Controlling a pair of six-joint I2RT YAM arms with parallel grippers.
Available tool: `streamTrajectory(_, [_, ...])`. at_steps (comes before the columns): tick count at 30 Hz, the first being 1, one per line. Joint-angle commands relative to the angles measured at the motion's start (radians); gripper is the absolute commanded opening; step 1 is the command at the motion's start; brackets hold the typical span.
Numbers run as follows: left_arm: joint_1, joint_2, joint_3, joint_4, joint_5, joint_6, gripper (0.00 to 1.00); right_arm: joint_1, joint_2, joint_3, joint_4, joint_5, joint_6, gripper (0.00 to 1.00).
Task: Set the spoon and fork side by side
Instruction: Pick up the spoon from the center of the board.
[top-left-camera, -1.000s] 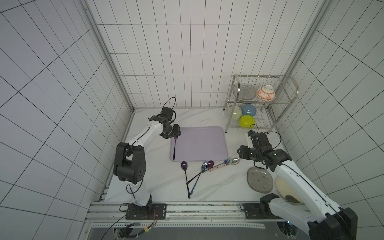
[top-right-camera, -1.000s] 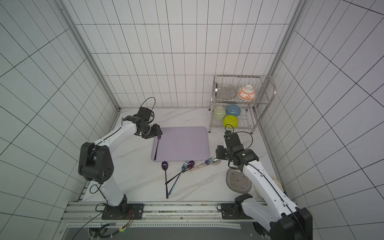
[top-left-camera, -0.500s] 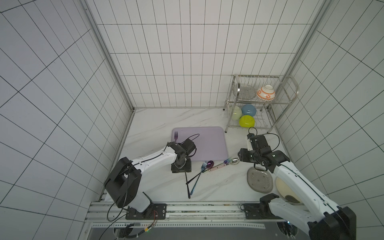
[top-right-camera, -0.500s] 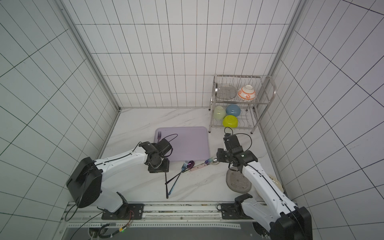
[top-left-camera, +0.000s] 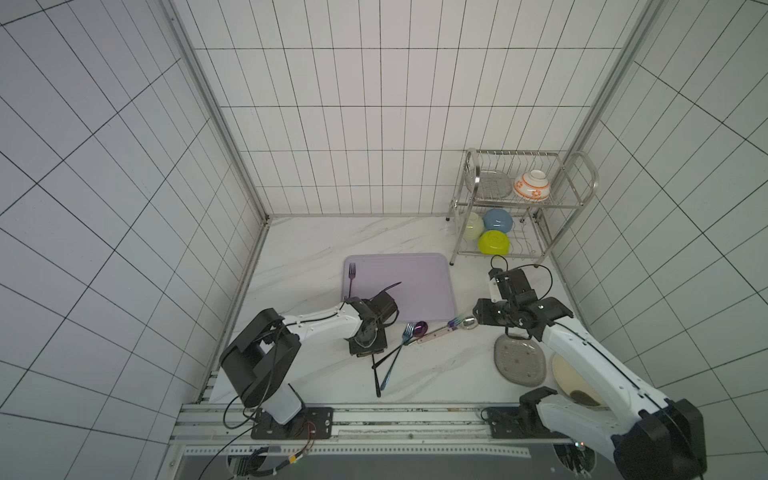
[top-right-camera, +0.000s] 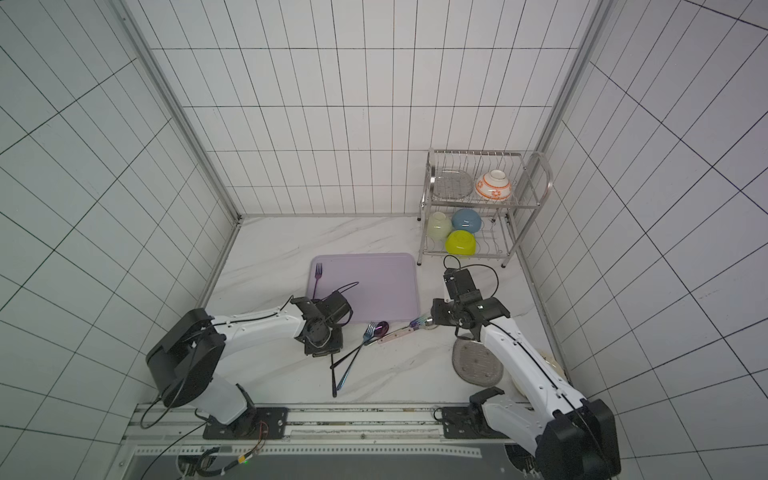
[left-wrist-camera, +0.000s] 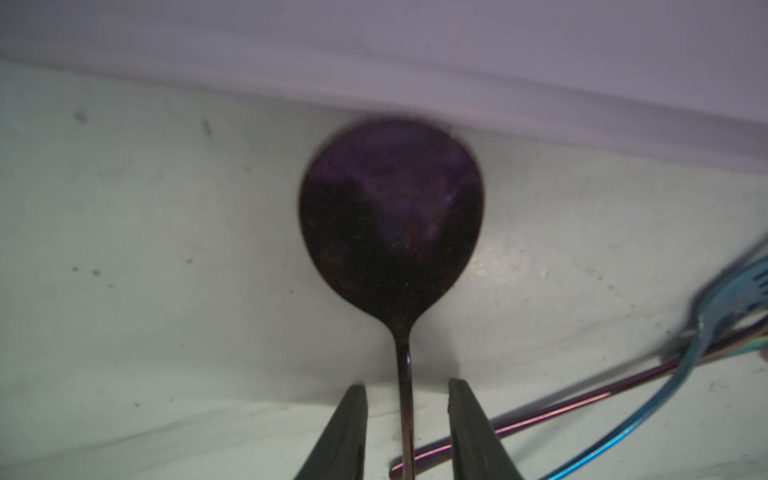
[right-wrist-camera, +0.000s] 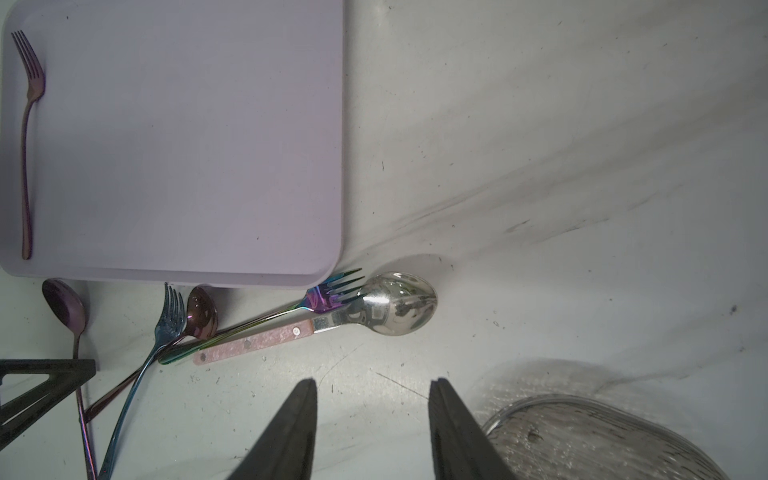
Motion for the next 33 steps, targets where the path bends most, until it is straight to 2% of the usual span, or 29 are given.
streamTrajectory(1, [-0.004,0.035,-0.017,0.057,-0.049,-0.015,0.31,-0.005,-0.003,0.015,-0.001,-0.007,-0.011,0.46])
streamTrajectory(18, [-0.003,0.111,-0.038,0.092,-0.091,0.095,0.0,-0.006,-0.013,0.017,-0.014,-0.01,-0.007,0.43])
streamTrajectory(27, [0.004,-0.012,-0.044,0.084,-0.073,0.264,0.0,-0.006,-0.016,0.002,-0.002,-0.003,0.001,0.43])
streamTrajectory(33, [0.068,-0.089,0.025,0.035,-0.078,0.349,0.0,-0.006,-0.022,-0.015,0.021,0.003,0.015,0.43])
